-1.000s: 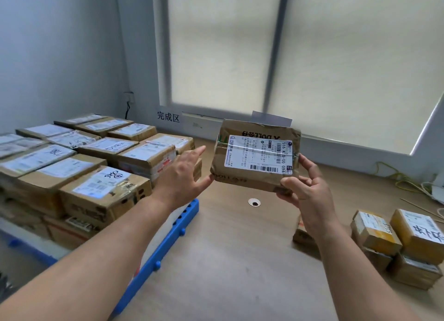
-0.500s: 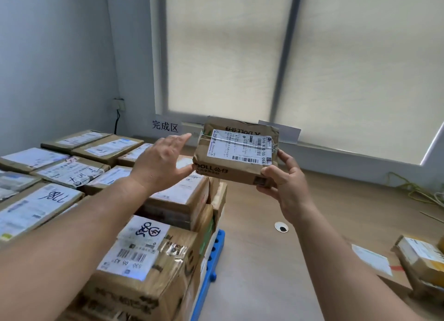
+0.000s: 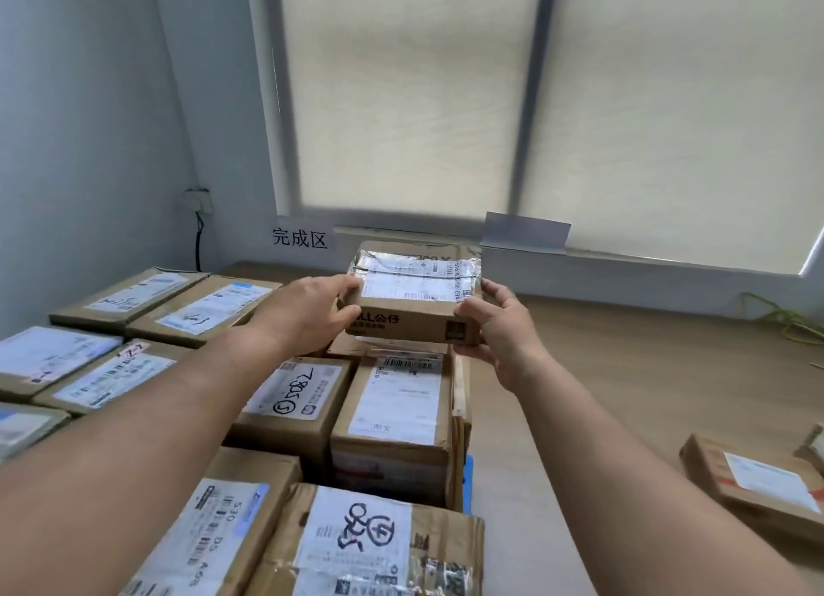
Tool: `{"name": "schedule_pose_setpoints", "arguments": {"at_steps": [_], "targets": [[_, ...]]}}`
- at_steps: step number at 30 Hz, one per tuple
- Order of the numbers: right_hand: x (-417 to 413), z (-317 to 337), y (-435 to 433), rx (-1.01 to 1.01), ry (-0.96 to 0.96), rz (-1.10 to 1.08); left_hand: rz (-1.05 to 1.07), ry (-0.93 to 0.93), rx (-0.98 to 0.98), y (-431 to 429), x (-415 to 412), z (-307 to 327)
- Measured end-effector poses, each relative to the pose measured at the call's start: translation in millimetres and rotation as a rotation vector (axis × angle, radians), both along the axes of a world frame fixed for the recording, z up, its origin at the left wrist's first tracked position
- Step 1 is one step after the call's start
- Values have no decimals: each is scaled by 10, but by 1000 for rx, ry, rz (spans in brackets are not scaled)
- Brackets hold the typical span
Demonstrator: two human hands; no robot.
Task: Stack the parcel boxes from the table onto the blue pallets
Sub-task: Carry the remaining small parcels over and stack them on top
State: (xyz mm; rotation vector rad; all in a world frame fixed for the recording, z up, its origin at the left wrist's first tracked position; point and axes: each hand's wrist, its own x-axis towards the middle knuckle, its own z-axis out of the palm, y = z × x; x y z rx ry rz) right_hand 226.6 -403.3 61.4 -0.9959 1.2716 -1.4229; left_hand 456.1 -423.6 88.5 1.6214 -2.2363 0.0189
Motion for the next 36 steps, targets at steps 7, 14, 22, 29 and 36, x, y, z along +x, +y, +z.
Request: {"name": "schedule_pose_setpoints", "arguments": {"at_steps": [7, 14, 22, 29, 36], "targets": [[144, -55, -121, 80, 267, 0, 21, -27, 41, -102, 103, -120], [192, -164, -128, 107, 351, 13, 21, -2, 68, -101, 172, -195], [142, -176, -101, 67, 409, 45, 63, 5, 56, -60, 165, -216], [33, -110, 26, 56, 475, 29, 106, -15, 32, 34, 89, -154], [-211, -138, 275, 3, 766, -100, 125, -60, -137, 298, -92, -97]]}}
